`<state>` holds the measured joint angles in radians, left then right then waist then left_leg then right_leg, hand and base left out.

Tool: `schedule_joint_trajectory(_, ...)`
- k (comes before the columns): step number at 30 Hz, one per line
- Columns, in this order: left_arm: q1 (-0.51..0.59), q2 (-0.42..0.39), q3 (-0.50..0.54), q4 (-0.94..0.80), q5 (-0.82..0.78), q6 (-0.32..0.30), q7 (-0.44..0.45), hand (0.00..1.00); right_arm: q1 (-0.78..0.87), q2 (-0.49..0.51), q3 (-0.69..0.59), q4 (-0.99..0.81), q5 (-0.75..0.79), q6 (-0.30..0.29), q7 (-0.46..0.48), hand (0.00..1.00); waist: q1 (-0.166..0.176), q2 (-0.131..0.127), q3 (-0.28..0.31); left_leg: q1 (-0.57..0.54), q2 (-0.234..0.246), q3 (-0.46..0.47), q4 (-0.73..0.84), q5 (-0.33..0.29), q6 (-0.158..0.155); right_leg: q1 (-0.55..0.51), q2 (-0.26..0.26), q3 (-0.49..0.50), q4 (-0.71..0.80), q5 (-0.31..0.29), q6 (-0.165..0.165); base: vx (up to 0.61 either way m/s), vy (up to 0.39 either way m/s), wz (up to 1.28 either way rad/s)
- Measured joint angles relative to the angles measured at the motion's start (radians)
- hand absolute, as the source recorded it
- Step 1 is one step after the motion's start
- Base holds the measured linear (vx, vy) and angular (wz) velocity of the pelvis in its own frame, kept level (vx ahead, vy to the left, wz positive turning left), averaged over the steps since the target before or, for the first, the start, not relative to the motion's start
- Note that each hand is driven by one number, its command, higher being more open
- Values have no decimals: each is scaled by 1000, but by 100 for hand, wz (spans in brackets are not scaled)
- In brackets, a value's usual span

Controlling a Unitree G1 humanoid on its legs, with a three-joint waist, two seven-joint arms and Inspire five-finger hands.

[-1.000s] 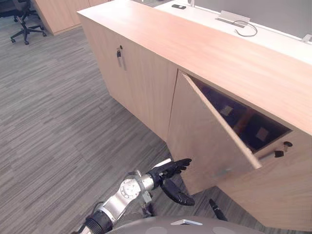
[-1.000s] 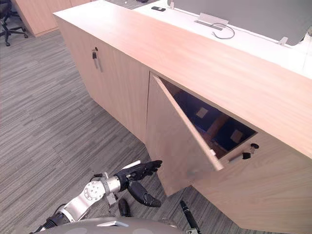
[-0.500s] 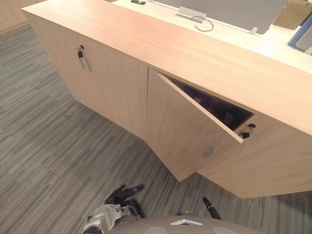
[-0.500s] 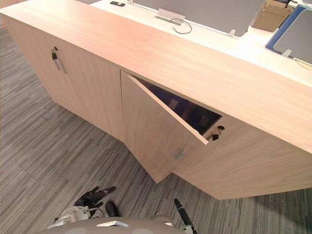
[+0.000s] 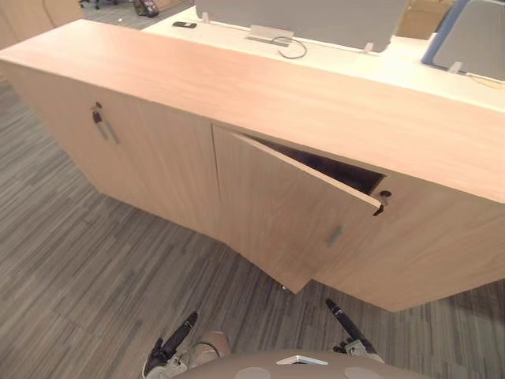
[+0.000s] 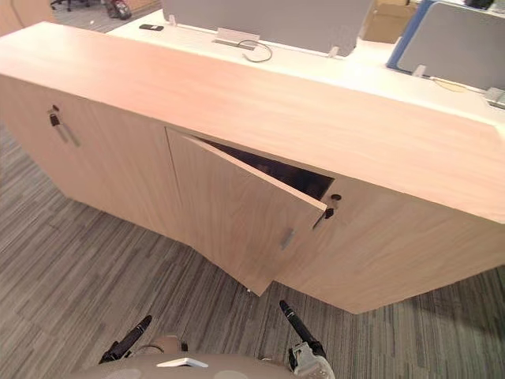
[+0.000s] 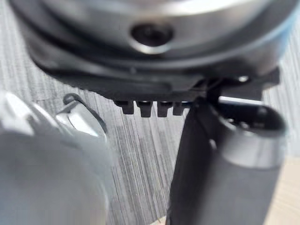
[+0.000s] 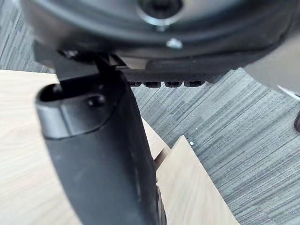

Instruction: Walk over to the cabinet, pick up the folder, carry it to the office cabinet, place the folder inside the office cabinet, then close the office cabinet door

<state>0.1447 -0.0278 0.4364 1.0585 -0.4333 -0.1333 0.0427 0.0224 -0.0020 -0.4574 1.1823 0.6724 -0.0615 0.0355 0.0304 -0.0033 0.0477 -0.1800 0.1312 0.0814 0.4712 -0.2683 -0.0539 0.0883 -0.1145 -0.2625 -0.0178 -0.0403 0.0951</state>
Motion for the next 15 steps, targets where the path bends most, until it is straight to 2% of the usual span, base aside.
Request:
schedule_joint_trajectory(2, -9, 14, -58, -4, 5, -1, -2, 100, 4, 3, 0, 0, 0, 1, 0, 100, 7, -9, -11, 38, -13, 45, -50, 13, 1, -3, -16, 29, -18, 28, 2, 27, 65, -54)
schedule_joint_trajectory(5, -21, 71, -220, 22, 43, 2, -35, 100, 11, 5, -8, 1, -2, 5, 3, 100, -8, -19, -39, 103, -49, 94, -159, 52, 1, -3, -42, 72, -36, 37, 2, 32, 45, -39)
schedule_joint_trajectory(7, -38, 90, -281, 26, 80, 2, -71, 100, 26, 7, -32, 3, -35, 9, 6, 100, -13, -23, -56, 135, -63, 108, -219, 78, -2, -9, -50, 79, -38, 37, -2, 49, 1, -20)
schedule_joint_trajectory(12, -66, 87, -302, 33, 88, 3, -122, 100, 37, 6, -57, 6, -77, 15, 23, 100, -32, -27, -62, 178, -78, 110, -315, 116, -8, -11, -52, 81, -42, 30, -16, 48, -25, -4)
schedule_joint_trajectory(15, -66, 84, -302, 38, 90, 3, -123, 100, 37, 2, -85, 25, -77, 19, 26, 100, -34, -28, -63, 210, -83, 118, -364, 127, -6, 2, -48, 84, -60, 32, -53, 74, -3, -9)
